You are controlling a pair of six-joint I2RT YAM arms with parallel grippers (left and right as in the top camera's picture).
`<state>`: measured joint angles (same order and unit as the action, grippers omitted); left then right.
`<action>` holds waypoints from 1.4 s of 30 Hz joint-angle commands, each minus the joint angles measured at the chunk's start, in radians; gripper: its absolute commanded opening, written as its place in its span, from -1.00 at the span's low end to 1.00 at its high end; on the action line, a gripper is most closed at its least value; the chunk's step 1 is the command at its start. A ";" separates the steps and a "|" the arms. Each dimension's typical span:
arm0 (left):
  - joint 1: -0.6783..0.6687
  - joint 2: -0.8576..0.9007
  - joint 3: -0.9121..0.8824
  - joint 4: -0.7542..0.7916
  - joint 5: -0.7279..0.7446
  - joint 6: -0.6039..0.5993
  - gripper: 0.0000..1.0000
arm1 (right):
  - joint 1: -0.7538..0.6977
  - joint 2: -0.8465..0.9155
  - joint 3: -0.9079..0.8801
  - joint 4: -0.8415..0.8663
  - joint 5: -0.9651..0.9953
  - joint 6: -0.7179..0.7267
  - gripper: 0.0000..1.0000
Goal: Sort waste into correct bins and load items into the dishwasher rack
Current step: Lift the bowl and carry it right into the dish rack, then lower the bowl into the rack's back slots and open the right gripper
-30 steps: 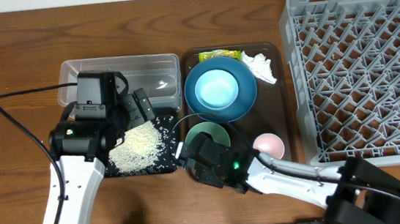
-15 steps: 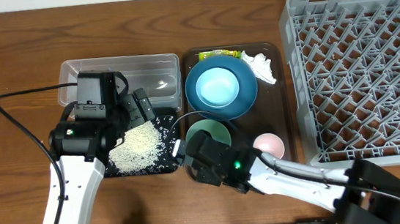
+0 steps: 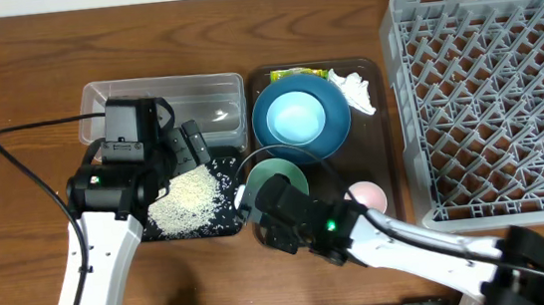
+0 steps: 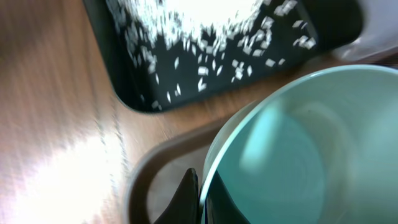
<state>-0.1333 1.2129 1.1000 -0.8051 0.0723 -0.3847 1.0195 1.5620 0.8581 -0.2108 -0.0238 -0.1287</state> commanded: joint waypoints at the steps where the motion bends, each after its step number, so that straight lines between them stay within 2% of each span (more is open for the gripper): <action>1: 0.004 0.002 0.023 -0.002 -0.002 0.010 0.90 | -0.006 -0.107 0.061 -0.018 -0.019 0.085 -0.98; 8: 0.004 0.002 0.023 -0.002 -0.002 0.010 0.90 | -0.145 -0.301 0.146 -0.117 -0.030 0.136 -0.98; 15: 0.004 0.002 0.023 -0.002 -0.002 0.010 0.90 | -0.530 -0.399 0.169 -0.112 -0.326 0.142 -0.98; 22: 0.004 0.002 0.023 -0.002 -0.002 0.010 0.90 | -0.969 -0.363 0.170 -0.028 -0.689 0.177 -0.98; 27: 0.004 0.002 0.023 -0.002 -0.002 0.010 0.90 | -1.189 -0.283 0.170 0.115 -0.925 0.208 -0.98; 31: 0.004 0.002 0.023 -0.002 -0.002 0.010 0.90 | -1.287 -0.201 0.170 0.263 -1.044 0.275 -0.98; 37: 0.004 0.002 0.023 -0.002 -0.002 0.010 0.90 | -1.361 -0.035 0.170 0.587 -1.169 0.466 -0.98; 42: 0.004 0.002 0.023 -0.002 -0.002 0.010 0.90 | -1.369 0.108 0.171 0.849 -1.159 0.613 -0.98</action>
<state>-0.1326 1.2137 1.1004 -0.8047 0.0723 -0.3851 -0.3428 1.6169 1.0187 0.5873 -1.1404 0.3580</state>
